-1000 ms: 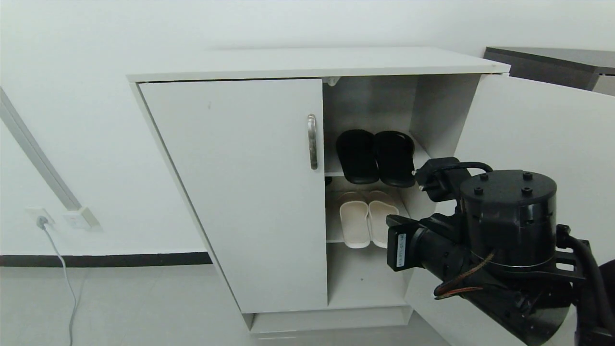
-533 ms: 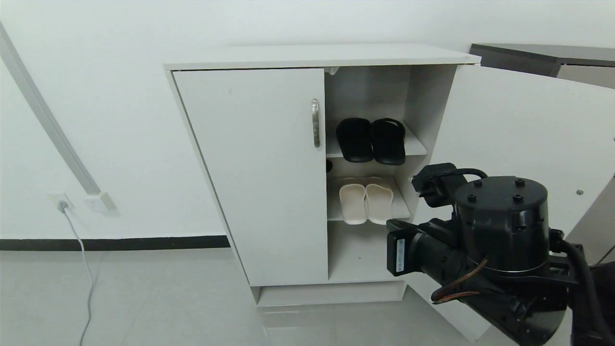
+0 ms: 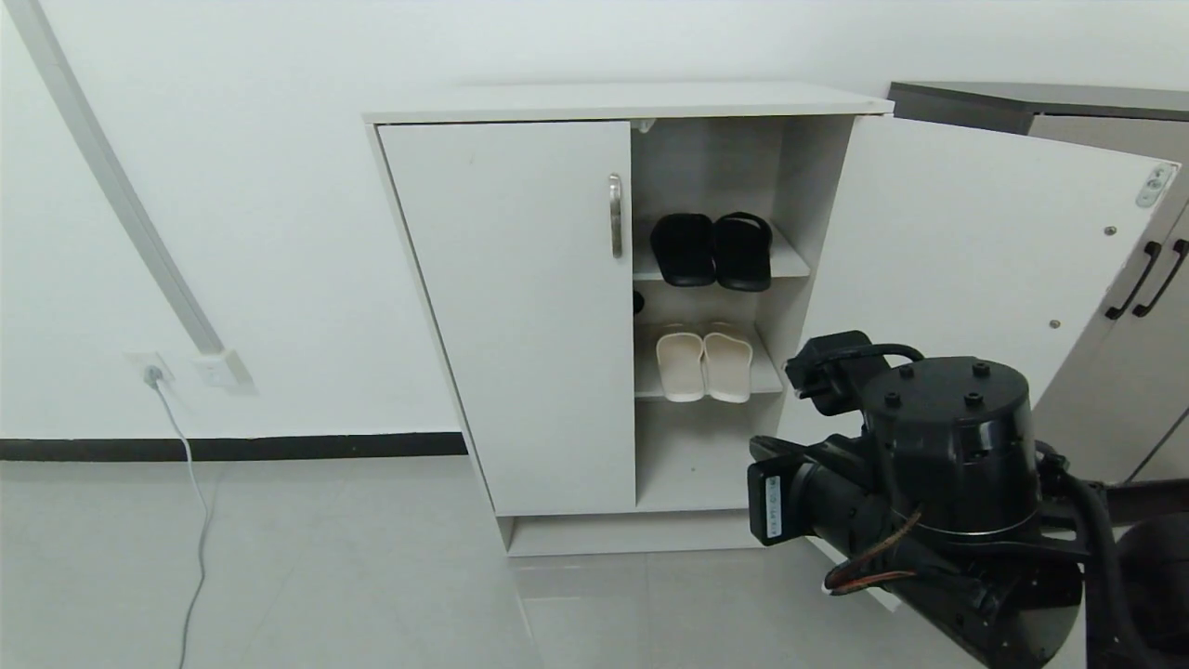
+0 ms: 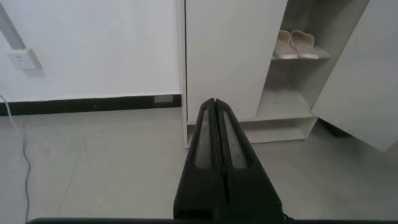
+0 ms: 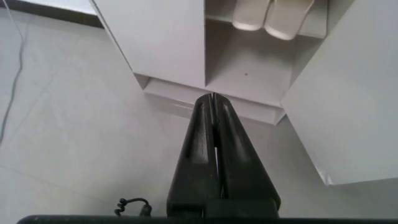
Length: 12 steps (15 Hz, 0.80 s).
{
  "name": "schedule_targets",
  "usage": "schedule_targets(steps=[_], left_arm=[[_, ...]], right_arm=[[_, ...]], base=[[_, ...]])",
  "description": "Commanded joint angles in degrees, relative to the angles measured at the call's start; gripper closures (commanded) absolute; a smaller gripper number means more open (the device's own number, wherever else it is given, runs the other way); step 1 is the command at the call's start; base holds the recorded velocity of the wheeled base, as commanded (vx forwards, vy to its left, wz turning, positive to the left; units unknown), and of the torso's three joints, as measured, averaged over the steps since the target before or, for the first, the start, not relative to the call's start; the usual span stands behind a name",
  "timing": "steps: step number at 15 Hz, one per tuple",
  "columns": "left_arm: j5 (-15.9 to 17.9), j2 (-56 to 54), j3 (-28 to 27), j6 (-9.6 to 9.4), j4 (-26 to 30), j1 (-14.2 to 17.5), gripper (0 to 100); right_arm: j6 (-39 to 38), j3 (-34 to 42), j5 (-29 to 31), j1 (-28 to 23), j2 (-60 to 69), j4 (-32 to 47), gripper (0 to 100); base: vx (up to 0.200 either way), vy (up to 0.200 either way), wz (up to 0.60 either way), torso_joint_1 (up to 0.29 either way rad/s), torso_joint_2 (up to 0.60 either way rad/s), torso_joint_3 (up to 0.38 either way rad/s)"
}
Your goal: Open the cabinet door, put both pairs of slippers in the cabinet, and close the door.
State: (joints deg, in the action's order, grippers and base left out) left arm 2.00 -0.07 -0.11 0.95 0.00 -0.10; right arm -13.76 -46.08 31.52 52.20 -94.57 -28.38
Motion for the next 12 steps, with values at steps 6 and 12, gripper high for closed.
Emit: schedule_targets(steps=[6,12], left_arm=[[0.02,0.07,0.02,0.02,0.00,0.01,100],[0.02,0.07,0.02,0.02,0.00,0.01,100]], right_arm=[[0.14,0.29,-0.06,-0.26,-0.44,-0.01,100],[0.14,0.20,-0.06,-0.26,-0.44,-0.01,100]], base=[[0.000,0.000,0.00,0.000,0.00,0.000],[0.000,0.000,0.00,0.000,0.00,0.000]])
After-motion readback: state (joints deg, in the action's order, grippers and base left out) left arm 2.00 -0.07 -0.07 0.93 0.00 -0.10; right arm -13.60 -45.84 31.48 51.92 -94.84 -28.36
